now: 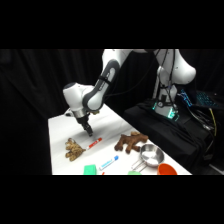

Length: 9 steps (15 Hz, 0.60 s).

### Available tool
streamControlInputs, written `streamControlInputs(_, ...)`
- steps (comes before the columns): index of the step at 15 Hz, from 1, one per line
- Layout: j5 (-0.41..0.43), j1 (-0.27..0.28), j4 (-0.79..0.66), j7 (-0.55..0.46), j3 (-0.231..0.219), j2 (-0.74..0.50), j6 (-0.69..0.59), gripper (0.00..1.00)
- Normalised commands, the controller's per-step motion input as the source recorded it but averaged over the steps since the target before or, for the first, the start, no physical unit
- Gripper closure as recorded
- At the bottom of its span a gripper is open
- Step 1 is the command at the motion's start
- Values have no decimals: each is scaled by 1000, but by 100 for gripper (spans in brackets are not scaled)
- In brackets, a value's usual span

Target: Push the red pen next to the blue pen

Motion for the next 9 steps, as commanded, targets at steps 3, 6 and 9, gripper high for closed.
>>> streamControlInputs(3,115,-105,12,-193,95,88,171,0)
streamControlInputs(6,103,-90,-30,-162,94,36,191,0)
streamControlInputs(9,85,-58,-98,-136,102,-31,190,0)
